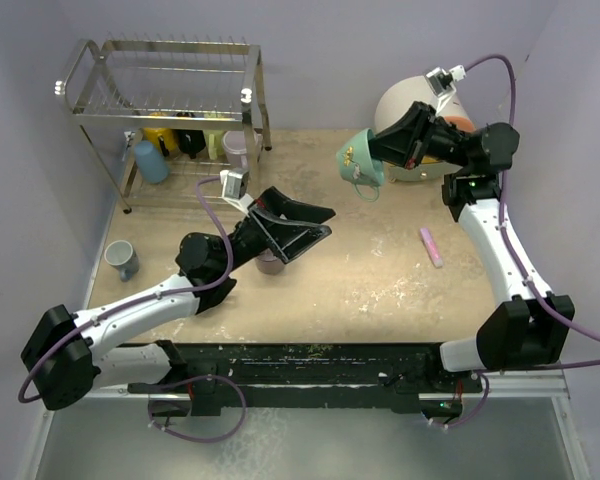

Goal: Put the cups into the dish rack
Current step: Pick up the cup at the center of the board.

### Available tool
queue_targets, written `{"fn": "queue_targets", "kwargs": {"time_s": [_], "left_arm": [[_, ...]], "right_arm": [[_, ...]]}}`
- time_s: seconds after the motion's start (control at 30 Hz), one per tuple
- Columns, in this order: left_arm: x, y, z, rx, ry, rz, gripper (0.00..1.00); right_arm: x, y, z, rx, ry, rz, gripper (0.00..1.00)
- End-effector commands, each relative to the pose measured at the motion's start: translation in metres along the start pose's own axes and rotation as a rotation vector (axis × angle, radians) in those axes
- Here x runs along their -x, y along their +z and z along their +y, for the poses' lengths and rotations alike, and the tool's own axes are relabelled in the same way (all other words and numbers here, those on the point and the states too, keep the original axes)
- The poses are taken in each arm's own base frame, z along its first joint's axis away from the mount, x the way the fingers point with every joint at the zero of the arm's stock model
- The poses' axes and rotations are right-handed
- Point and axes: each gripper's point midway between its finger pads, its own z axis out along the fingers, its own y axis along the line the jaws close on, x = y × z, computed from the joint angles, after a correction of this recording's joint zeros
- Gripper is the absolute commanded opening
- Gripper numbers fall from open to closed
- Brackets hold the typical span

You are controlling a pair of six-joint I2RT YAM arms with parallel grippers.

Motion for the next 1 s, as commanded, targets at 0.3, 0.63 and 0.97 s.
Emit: {"fn": "queue_targets", "kwargs": {"time_s": [0.3, 0.63, 0.97], "left_arm": [[0.021, 0.057, -0.034, -0.150, -0.030, -0.145, 0.84], [0.012, 0.080, -0.019, -0.124, -0.071, -0.154, 0.71], [0.015, 0.085, -0.016, -0.110, -0.077, -0.178, 0.53]], "right_arm": [[0.026, -0.004, 0.061, 0.092, -0.033, -0.126, 0.00], [0.023, -0.005, 0.060, 0.096, -0.029, -0.132, 0.00], [0.021, -0.005, 0.060, 0.098, -0.026, -0.136, 0.00]]}}
